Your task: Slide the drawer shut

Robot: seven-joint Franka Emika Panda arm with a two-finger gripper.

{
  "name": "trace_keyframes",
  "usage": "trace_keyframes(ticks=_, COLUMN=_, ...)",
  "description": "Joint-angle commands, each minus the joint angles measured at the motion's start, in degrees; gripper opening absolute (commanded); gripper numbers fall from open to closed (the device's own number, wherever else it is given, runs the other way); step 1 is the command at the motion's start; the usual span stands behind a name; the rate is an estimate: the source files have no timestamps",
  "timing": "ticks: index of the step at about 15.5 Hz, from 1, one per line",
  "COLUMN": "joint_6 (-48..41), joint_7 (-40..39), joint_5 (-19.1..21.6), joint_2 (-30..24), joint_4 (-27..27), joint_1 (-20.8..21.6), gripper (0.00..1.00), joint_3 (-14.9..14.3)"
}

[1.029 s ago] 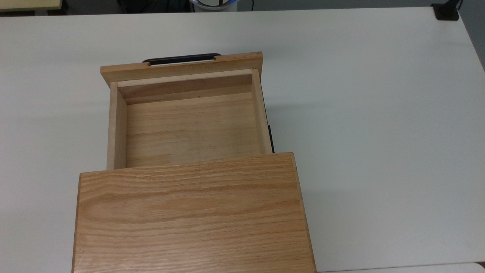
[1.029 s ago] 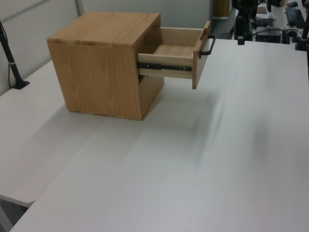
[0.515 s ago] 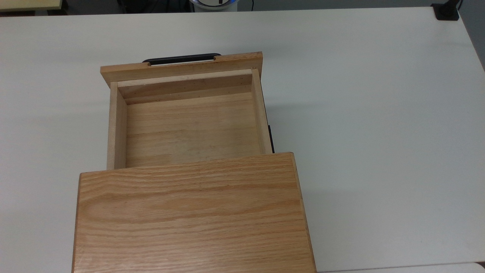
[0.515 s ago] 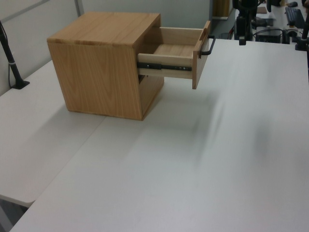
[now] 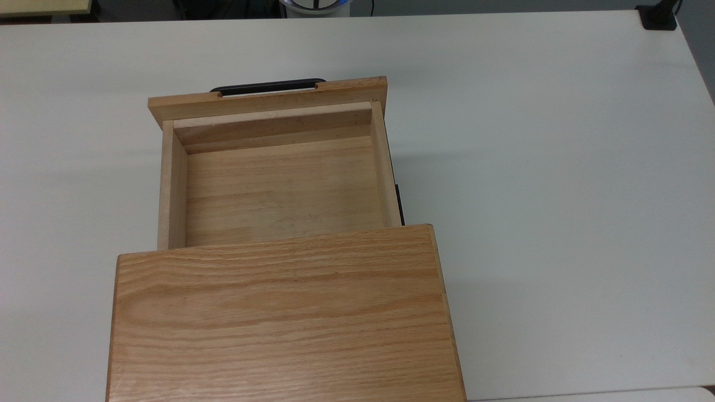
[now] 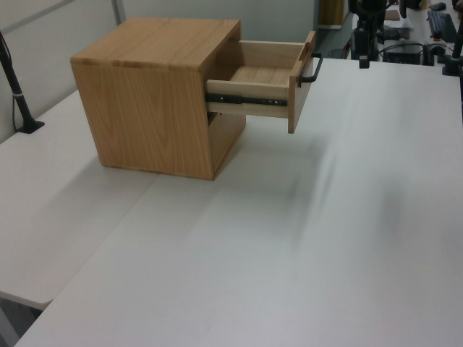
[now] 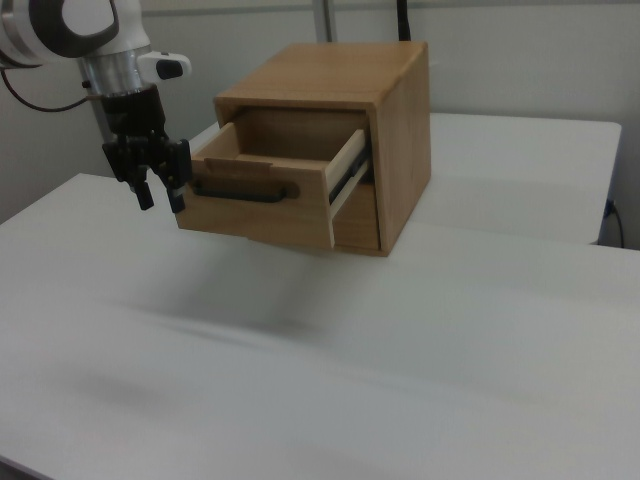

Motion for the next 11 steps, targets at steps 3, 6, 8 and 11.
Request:
trace_keyframes(ticks=3, joint_6=-0.88, joint_7=-5.75, joint_5=-0.64, joint_2=0.78, joint_4=0.26, joint_1=-0.49, gripper=0.18, joint_3=-0.47)
trace_keyframes(ticks=6, joint_6=2.98, joint_7=-10.59, joint_5=-0.64, joint_2=2.96, joint_4=-0.01, joint_1=-0.84, gripper=0.14, joint_3=-1.34)
trace_keyframes(ticks=8, joint_6=7.98, joint_7=-10.95, joint_5=-0.47, joint_2=4.90, joint_4=0.17, joint_1=-0.93, gripper=0.12, joint_3=-2.05)
trace_keyframes(ticks=11, joint_6=13.87, joint_7=-11.13, joint_5=-0.03, joint_2=7.19, joint_4=0.43, joint_1=-0.93, gripper=0.10, joint_3=-2.66)
